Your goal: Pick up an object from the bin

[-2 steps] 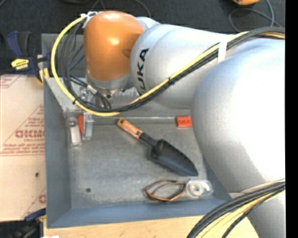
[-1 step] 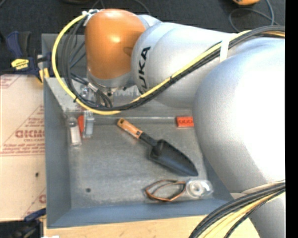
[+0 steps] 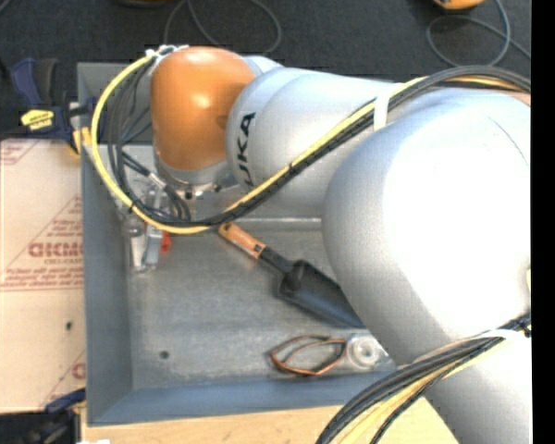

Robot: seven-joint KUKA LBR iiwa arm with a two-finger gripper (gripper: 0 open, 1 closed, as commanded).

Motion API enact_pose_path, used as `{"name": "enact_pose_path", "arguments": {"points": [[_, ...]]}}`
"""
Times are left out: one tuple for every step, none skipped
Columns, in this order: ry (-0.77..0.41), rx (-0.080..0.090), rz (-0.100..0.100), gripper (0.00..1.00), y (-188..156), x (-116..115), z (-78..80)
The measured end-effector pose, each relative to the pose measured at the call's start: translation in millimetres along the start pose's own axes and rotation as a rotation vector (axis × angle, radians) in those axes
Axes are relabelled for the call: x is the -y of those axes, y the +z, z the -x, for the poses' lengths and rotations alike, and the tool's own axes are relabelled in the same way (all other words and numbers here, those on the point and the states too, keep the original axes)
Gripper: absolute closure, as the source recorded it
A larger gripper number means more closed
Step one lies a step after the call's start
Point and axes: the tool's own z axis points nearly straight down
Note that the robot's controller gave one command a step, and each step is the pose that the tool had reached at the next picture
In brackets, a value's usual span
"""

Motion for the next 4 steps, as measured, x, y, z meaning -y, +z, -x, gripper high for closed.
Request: {"name": "enact_pose_path", "arguments": {"points": [[-0.197,0.0,-0.002,0.0,23.2,-3.5,2.7],[-0.503,0.008,0.001,0.0,5.8,10.1,9.0],[-0.514,0.007,-0.001,0.0,70.1,9.5,10.8],[-0.903,0.028,-0.001,1.0,61.2,9.7,13.7]]}}
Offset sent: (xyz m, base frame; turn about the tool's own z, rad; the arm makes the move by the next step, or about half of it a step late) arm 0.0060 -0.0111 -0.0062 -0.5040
